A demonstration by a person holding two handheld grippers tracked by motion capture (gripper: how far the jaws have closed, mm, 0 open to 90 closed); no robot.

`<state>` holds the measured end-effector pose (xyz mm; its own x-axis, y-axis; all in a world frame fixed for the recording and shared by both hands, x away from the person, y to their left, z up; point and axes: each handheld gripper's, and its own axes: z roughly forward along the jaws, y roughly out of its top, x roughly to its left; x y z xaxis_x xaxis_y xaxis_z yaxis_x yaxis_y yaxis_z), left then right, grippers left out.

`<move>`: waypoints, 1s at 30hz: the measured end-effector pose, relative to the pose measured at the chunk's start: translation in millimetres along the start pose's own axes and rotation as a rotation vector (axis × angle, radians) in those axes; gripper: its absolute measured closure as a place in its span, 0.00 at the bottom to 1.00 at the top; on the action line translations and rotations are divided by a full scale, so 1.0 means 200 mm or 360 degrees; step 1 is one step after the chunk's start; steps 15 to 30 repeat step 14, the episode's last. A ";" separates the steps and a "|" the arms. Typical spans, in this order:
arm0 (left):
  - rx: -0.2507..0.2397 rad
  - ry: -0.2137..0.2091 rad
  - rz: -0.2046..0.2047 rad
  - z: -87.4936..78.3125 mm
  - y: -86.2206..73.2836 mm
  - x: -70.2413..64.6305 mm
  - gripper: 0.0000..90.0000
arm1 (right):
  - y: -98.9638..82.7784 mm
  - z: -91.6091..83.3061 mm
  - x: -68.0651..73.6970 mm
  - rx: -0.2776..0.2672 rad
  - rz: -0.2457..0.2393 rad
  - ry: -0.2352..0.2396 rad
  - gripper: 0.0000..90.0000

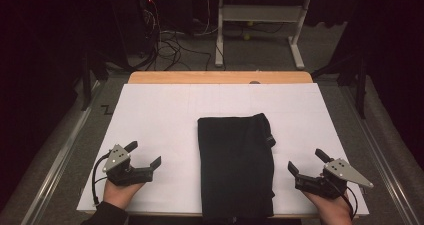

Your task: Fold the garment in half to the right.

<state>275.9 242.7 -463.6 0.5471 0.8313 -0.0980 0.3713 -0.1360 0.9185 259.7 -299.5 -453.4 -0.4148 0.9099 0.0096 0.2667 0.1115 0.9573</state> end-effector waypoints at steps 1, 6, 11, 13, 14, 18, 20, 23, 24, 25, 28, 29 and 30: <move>-0.0002 -0.0002 0.0005 0.00 0.00 0.00 0.00 | 0.00 0.00 0.01 0.0005 -0.0017 0.0001 0.00; -0.0004 -0.0010 0.0008 -0.01 0.00 -0.01 0.00 | -0.01 0.00 0.03 0.0014 -0.0002 0.0026 0.00; 0.0019 -0.0024 -0.0004 0.00 0.00 0.00 0.00 | -0.02 0.02 0.02 0.0045 0.0002 0.0036 0.00; 0.0029 -0.0025 -0.0003 0.00 0.00 0.00 0.00 | -0.03 0.03 0.01 0.0061 0.0013 0.0034 0.00; 0.0035 -0.0027 0.0000 0.00 0.00 0.00 0.00 | -0.03 0.03 0.01 0.0063 0.0021 0.0033 0.00; 0.0035 -0.0027 0.0000 0.00 0.00 0.00 0.00 | -0.03 0.03 0.01 0.0063 0.0021 0.0033 0.00; 0.0035 -0.0027 0.0000 0.00 0.00 0.00 0.00 | -0.03 0.03 0.01 0.0063 0.0021 0.0033 0.00; 0.0035 -0.0027 0.0000 0.00 0.00 0.00 0.00 | -0.03 0.03 0.01 0.0063 0.0021 0.0033 0.00; 0.0035 -0.0027 0.0000 0.00 0.00 0.00 0.00 | -0.03 0.03 0.01 0.0063 0.0021 0.0033 0.00; 0.0035 -0.0027 0.0000 0.00 0.00 0.00 0.00 | -0.03 0.03 0.01 0.0063 0.0021 0.0033 0.00; 0.0035 -0.0027 0.0000 0.00 0.00 0.00 0.00 | -0.03 0.03 0.01 0.0063 0.0021 0.0033 0.00; 0.0035 -0.0027 0.0000 0.00 0.00 0.00 0.00 | -0.03 0.03 0.01 0.0063 0.0021 0.0033 0.00; 0.0035 -0.0027 0.0000 0.00 0.00 0.00 0.00 | -0.03 0.03 0.01 0.0063 0.0021 0.0033 0.00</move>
